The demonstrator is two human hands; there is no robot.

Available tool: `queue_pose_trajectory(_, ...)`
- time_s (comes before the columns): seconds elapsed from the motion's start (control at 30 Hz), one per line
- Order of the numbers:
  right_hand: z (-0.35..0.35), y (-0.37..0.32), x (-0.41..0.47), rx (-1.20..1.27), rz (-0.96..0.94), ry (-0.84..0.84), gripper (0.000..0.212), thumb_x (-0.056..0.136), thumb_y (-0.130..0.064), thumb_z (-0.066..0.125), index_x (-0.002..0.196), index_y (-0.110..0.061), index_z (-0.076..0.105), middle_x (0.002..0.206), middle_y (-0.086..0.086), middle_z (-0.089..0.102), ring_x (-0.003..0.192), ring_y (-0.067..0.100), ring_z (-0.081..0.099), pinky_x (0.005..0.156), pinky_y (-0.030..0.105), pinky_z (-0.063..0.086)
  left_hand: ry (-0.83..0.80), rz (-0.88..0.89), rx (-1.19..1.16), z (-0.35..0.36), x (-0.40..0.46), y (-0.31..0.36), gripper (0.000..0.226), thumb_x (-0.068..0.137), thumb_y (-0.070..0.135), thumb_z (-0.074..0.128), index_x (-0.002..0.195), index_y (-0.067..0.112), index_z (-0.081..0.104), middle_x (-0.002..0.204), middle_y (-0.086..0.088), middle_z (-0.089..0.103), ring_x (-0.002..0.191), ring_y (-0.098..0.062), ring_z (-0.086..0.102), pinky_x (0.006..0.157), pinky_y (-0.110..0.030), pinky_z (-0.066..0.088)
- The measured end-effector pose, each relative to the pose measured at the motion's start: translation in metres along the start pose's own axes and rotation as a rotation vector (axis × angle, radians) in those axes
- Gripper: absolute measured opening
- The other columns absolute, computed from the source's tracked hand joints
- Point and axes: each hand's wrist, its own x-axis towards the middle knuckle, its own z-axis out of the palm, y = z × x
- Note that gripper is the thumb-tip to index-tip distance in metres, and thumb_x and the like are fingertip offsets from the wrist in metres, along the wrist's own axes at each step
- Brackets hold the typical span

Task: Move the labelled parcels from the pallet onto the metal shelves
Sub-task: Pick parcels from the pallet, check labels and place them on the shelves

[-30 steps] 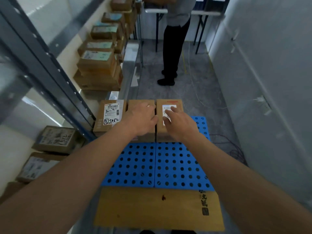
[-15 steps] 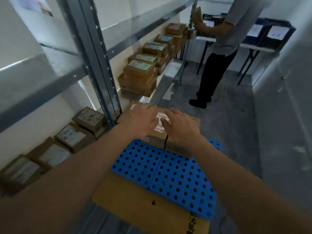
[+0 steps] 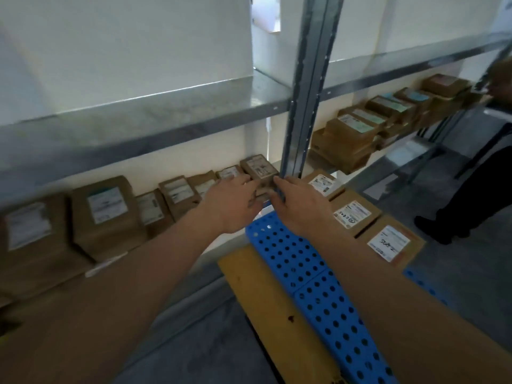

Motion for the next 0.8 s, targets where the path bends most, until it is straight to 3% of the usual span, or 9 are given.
queue_pose_trajectory(0.17, 0.013, -0.078, 0.006, 0.033, -0.118, -0.038, 0.048, 0.106, -0.047, 0.036, 0.141, -0.02, 0.053, 0.138, 0.003, 0.056, 0.119, 0.028, 0.057, 0.091, 0.047, 0.052, 0.027, -0.152, 0.044, -0.023, -0.066, -0.048, 0.07, 0.092, 0.06, 0.022, 0.145, 0.023, 0.048, 0.15, -0.005, 0.049, 0.135, -0.028, 0.047, 0.108, -0.051, 0.044)
queue_pose_trajectory(0.27, 0.025, -0.124, 0.003, 0.034, -0.176, -0.059, 0.047, 0.105, -0.05, 0.034, 0.136, -0.021, 0.054, 0.137, 0.003, 0.056, 0.121, 0.03, 0.057, 0.09, 0.047, 0.053, 0.021, -0.213, 0.061, -0.032, -0.108, -0.077, 0.067, 0.093, 0.06, 0.017, 0.141, 0.026, 0.051, 0.147, -0.005, 0.052, 0.13, -0.03, 0.051, 0.105, -0.051, 0.046)
queue_pose_trajectory(0.4, 0.043, -0.185, -0.008, 0.045, -0.263, -0.097, 0.04, 0.105, -0.046, 0.039, 0.132, -0.023, 0.056, 0.132, 0.001, 0.058, 0.115, 0.029, 0.059, 0.084, 0.04, 0.051, 0.028, -0.305, 0.038, -0.043, -0.173, -0.109, 0.051, 0.101, 0.052, 0.035, 0.142, 0.026, 0.051, 0.147, -0.002, 0.051, 0.133, -0.029, 0.049, 0.109, -0.051, 0.043)
queue_pose_trajectory(0.5, 0.055, -0.232, -0.019, 0.058, -0.342, -0.137, 0.039, 0.105, -0.047, 0.039, 0.134, -0.026, 0.055, 0.132, 0.0, 0.059, 0.111, 0.026, 0.061, 0.088, 0.042, 0.053, 0.022, -0.381, 0.036, -0.048, -0.221, -0.134, 0.051, 0.1, 0.054, 0.035, 0.141, 0.029, 0.049, 0.146, -0.003, 0.051, 0.134, -0.029, 0.049, 0.11, -0.052, 0.043)
queue_pose_trajectory(0.63, 0.071, -0.292, -0.031, 0.09, -0.436, -0.141, 0.033, 0.103, -0.045, 0.044, 0.124, -0.026, 0.061, 0.122, -0.002, 0.064, 0.101, 0.019, 0.062, 0.084, 0.036, 0.055, 0.03, -0.521, 0.011, -0.056, -0.282, -0.161, 0.044, 0.098, 0.055, 0.034, 0.133, 0.036, 0.051, 0.134, 0.002, 0.056, 0.121, -0.026, 0.055, 0.102, -0.051, 0.048)
queue_pose_trajectory(0.7, 0.077, -0.322, -0.038, 0.103, -0.489, -0.14, 0.03, 0.103, -0.043, 0.045, 0.121, -0.024, 0.061, 0.122, -0.002, 0.063, 0.1, 0.02, 0.062, 0.081, 0.036, 0.055, 0.008, -0.598, 0.022, -0.062, -0.31, -0.172, 0.049, 0.092, 0.061, 0.027, 0.126, 0.038, 0.054, 0.128, 0.005, 0.057, 0.119, -0.026, 0.057, 0.1, -0.05, 0.049)
queue_pose_trajectory(0.8, 0.084, -0.366, -0.045, 0.133, -0.605, -0.143, 0.034, 0.102, -0.044, 0.046, 0.128, -0.027, 0.06, 0.128, -0.003, 0.061, 0.104, 0.02, 0.063, 0.082, 0.037, 0.055, 0.031, -0.678, 0.015, -0.072, -0.351, -0.185, 0.06, 0.089, 0.063, 0.025, 0.139, 0.038, 0.047, 0.141, 0.003, 0.052, 0.131, -0.028, 0.05, 0.109, -0.054, 0.042)
